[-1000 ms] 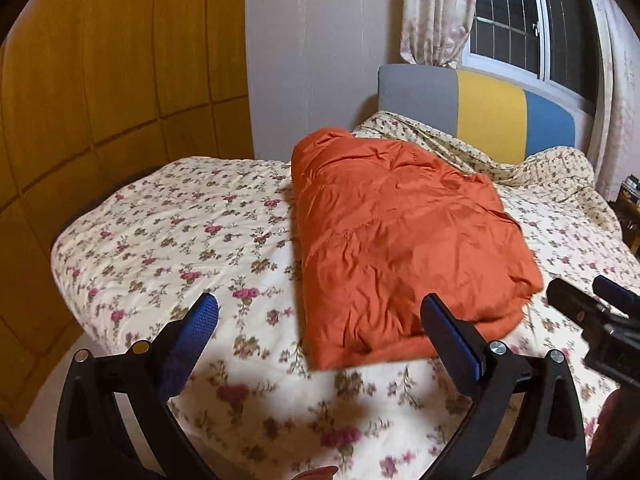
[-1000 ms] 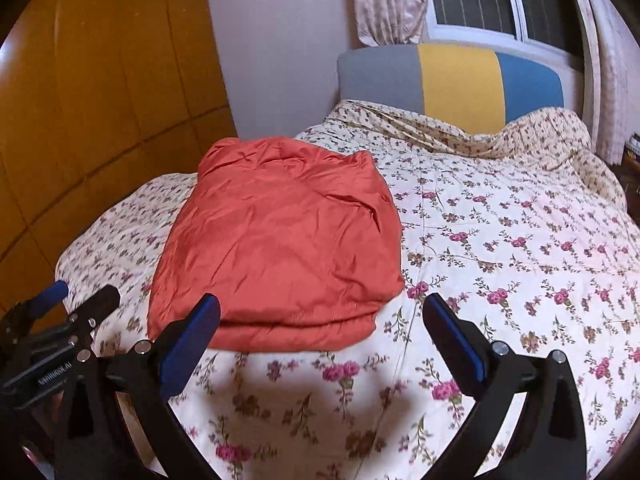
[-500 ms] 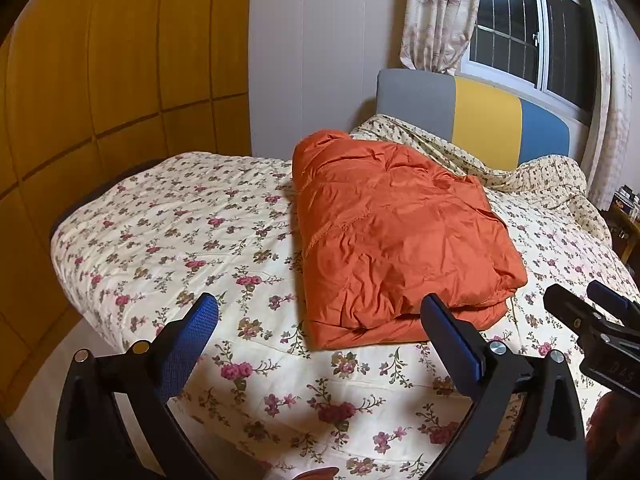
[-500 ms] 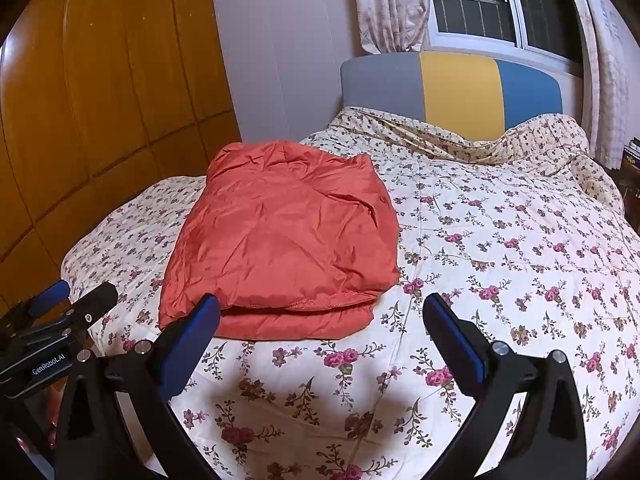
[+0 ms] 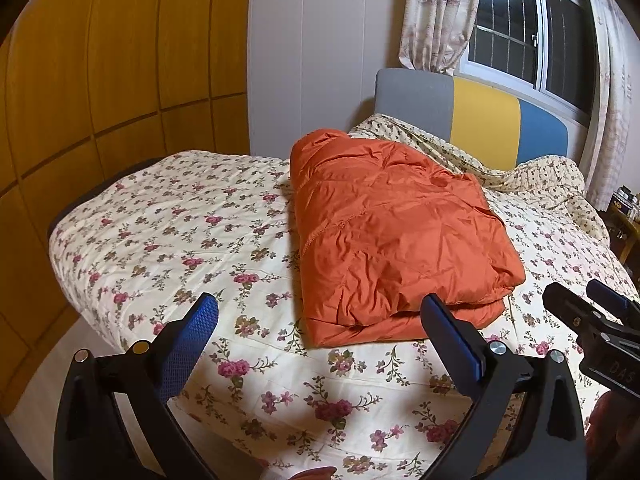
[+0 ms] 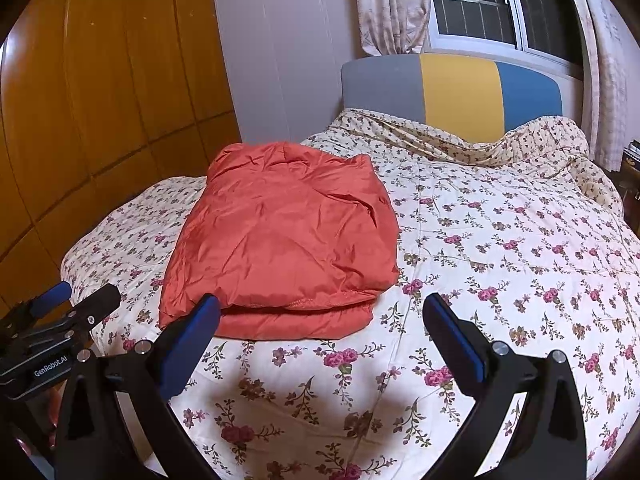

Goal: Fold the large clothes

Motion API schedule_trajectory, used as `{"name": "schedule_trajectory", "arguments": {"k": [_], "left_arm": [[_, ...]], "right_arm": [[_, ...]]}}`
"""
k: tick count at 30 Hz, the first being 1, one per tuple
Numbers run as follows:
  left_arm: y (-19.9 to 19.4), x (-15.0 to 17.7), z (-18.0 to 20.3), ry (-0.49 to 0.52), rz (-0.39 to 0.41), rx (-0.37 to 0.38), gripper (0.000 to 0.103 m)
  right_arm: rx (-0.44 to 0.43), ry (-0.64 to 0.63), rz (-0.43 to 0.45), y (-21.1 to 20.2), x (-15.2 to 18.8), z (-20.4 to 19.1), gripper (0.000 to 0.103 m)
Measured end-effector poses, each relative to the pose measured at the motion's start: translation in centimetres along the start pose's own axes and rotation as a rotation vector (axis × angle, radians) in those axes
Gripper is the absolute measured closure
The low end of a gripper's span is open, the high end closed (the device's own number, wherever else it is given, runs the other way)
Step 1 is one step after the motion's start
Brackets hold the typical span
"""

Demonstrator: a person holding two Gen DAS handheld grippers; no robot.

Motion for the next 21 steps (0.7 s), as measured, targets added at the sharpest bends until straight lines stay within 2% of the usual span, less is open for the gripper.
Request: {"name": "schedule_trajectory", "arguments": {"k": [21], "left_arm": [[0.27, 0.44, 0.40, 0.002, -0.017, -0.002, 0.003]], "right_arm": [[-0.002, 0.005, -0.017, 0.51, 0.26, -0.05, 0.002]]}}
Point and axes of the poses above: each gripper's, at about its wrist camera, not at the fingertips, and y roughly the way its jaws point, z to its right, x to its underside, the point moved 9 cm from there along y, roughly the way its jaws point, and after that the axes turned 8 degrees about -x, right-handed, at the moved point
